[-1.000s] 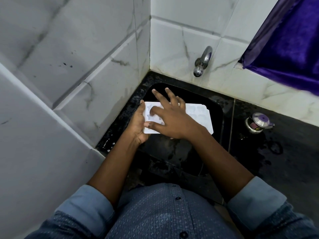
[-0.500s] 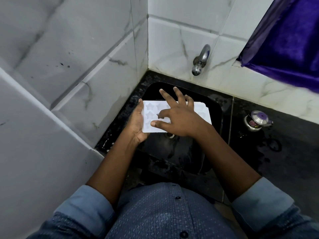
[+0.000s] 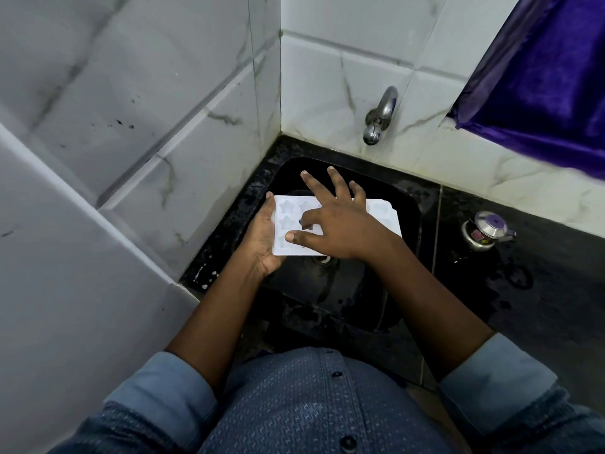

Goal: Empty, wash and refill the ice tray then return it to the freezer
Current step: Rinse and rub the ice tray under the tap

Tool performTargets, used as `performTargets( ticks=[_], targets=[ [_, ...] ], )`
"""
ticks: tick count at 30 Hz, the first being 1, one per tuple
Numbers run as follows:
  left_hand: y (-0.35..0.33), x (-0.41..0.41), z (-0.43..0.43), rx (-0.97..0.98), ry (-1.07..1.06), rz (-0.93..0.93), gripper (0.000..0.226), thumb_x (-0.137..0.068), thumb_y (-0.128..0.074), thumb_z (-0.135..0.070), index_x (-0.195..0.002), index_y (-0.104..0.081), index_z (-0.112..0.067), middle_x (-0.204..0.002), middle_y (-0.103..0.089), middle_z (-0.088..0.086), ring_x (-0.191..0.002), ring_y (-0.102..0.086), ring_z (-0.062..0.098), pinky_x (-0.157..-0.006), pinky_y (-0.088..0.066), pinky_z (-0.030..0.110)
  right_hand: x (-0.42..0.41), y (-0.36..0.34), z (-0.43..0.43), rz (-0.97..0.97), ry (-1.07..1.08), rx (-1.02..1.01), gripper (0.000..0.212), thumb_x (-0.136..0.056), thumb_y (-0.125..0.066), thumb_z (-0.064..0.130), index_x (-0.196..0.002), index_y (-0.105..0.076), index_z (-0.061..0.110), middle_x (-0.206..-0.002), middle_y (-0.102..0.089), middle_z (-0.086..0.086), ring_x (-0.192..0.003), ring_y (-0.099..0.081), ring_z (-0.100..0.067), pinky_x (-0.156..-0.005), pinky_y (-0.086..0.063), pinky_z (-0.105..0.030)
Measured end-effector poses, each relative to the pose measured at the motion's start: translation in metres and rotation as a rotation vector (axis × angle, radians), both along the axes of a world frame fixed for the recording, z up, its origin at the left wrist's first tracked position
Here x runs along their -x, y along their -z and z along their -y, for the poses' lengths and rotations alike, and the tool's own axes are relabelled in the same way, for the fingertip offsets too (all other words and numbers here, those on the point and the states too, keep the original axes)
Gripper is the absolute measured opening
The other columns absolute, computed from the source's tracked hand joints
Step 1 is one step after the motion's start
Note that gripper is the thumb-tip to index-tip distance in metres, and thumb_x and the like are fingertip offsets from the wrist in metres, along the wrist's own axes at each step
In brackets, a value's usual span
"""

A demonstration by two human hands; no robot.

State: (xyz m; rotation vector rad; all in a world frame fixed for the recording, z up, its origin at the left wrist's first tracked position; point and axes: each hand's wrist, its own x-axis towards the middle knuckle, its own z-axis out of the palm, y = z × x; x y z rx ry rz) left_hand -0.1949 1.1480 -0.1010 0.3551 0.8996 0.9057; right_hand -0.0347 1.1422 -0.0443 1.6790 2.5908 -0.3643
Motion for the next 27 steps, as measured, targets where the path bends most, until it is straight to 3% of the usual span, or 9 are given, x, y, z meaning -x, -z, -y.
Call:
performTargets(
  ticks=[3,6,11,16,18,21,24,27],
  targets=[
    [-0.001,-0.002,0.001,0.001,-0.011,-0.014,0.077,-0.106,-0.025,-0.070,-0.127,-0.067,-0.009,-0.106,-0.080,0.017,-0.087,-0.080,0.030,-0.066,-0.066,0.040,-0.001,0.002,0.001,0.002,0.007,-0.005,0.062,-0.090,-0.040,0.086,-0.114,-0.076,0.042,-0.176,0.008,0.008,-0.159,0.021,-0.032,-0.124,0.006,-0.064],
    [-0.001,0.000,-0.001,-0.001,-0.024,-0.017,0.078,-0.105,-0.026,-0.071,-0.125,-0.069,-0.009,-0.112,-0.078,0.019,-0.091,-0.079,0.033,-0.072,-0.066,0.042,-0.004,0.003,0.001,-0.021,0.028,0.015,0.061,-0.090,-0.040,0.086,-0.118,-0.074,0.045,-0.176,0.007,0.009,-0.160,0.019,-0.030,-0.124,0.007,-0.063],
    [0.000,-0.004,0.000,0.002,-0.013,-0.033,0.078,-0.105,-0.028,-0.071,-0.128,-0.068,-0.008,-0.114,-0.078,0.021,-0.093,-0.079,0.034,-0.075,-0.066,0.044,-0.005,0.004,0.000,-0.008,0.036,0.015,0.057,-0.090,-0.041,0.085,-0.112,-0.073,0.044,-0.176,0.006,0.007,-0.160,0.018,-0.032,-0.123,0.006,-0.064],
    [-0.004,0.001,-0.003,-0.005,0.022,0.049,0.085,-0.102,-0.027,-0.075,-0.140,-0.061,-0.006,-0.127,-0.072,0.024,-0.103,-0.076,0.040,-0.077,-0.065,0.051,-0.010,0.006,0.004,-0.052,0.029,0.006,0.064,-0.090,-0.040,0.086,-0.132,-0.068,0.047,-0.176,0.010,0.012,-0.159,0.022,-0.028,-0.124,0.008,-0.062],
    [-0.005,0.001,-0.005,-0.015,0.024,0.068,0.084,-0.103,-0.026,-0.074,-0.137,-0.062,-0.006,-0.122,-0.074,0.024,-0.099,-0.077,0.040,-0.073,-0.065,0.050,-0.010,0.007,0.004,-0.070,0.030,0.004,0.064,-0.091,-0.041,0.085,-0.134,-0.066,0.046,-0.176,0.010,0.012,-0.159,0.023,-0.027,-0.124,0.008,-0.062],
    [-0.005,-0.003,-0.004,-0.009,-0.002,0.052,0.080,-0.105,-0.025,-0.071,-0.127,-0.066,-0.007,-0.112,-0.078,0.021,-0.091,-0.079,0.036,-0.068,-0.066,0.046,-0.009,0.008,0.002,-0.078,0.036,0.002,0.059,-0.091,-0.042,0.084,-0.125,-0.070,0.044,-0.176,0.007,0.010,-0.159,0.023,-0.028,-0.124,0.007,-0.063],
    [-0.003,-0.007,-0.002,0.000,0.000,0.013,0.080,-0.105,-0.027,-0.072,-0.136,-0.063,-0.007,-0.115,-0.077,0.021,-0.094,-0.079,0.035,-0.072,-0.066,0.045,-0.005,0.010,0.001,-0.057,0.034,-0.012,0.058,-0.091,-0.042,0.084,-0.107,-0.073,0.039,-0.177,0.004,0.008,-0.159,0.021,-0.031,-0.123,0.005,-0.065],
    [0.000,-0.007,-0.003,-0.004,0.017,0.002,0.079,-0.104,-0.026,-0.072,-0.138,-0.062,-0.010,-0.119,-0.076,0.021,-0.098,-0.078,0.034,-0.074,-0.066,0.045,-0.004,0.011,0.000,-0.055,0.042,-0.038,0.061,-0.091,-0.039,0.085,-0.103,-0.076,0.038,-0.176,0.006,0.008,-0.159,0.021,-0.031,-0.123,0.007,-0.065]
  ],
)
